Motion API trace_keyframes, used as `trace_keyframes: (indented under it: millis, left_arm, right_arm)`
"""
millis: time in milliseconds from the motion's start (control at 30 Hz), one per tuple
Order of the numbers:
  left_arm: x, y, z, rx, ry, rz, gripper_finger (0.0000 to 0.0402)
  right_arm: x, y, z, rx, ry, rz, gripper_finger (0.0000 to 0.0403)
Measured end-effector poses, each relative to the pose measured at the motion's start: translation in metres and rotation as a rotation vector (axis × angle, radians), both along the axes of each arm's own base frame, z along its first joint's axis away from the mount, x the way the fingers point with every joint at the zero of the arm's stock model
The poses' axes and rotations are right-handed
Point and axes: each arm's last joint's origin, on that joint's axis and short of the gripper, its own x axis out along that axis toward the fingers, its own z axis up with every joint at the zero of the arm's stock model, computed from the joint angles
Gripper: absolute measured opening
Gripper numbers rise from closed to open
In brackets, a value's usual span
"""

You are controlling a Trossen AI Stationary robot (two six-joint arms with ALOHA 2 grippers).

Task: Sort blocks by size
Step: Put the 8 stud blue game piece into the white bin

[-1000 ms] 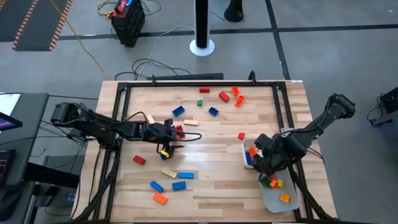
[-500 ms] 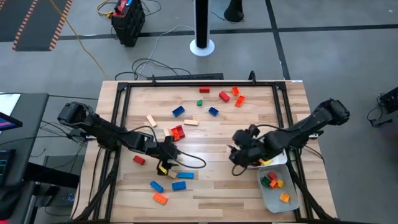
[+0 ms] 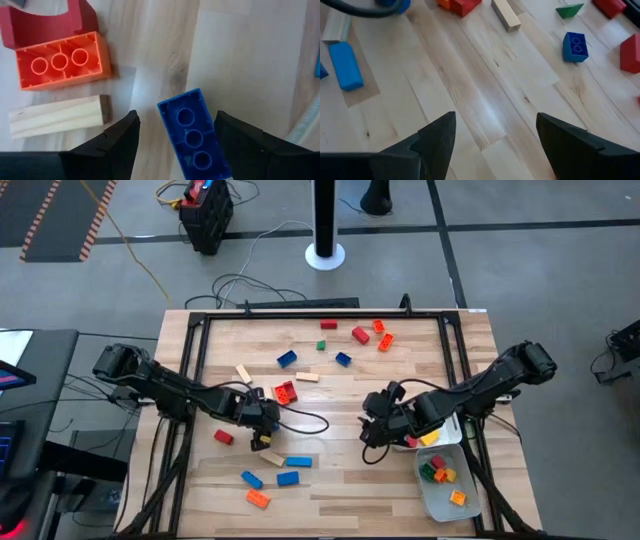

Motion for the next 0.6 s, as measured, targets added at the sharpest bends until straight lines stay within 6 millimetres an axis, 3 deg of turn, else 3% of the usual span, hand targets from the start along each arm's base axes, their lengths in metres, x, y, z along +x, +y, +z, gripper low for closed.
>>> trace_keyframes:
  millis: [367,467,600]
  left_arm:
    - [-0.010,0.009,-0.018,-0.054,0.033,0.025,0.0237]
    - [-0.011,0.009,-0.021,-0.036,0.026,-0.015,0.0206]
    - [-0.013,0.010,-0.025,-0.015,0.024,-0.071,0.0133]
  right_arm:
    - [0.002,0.001,0.000,-0.003,-0.010,0.012,0.0302]
    - [0.002,0.001,0.001,-0.002,-0.017,0.016,0.0302]
    - [0.003,0.001,0.001,-0.003,-0.022,0.021,0.0302]
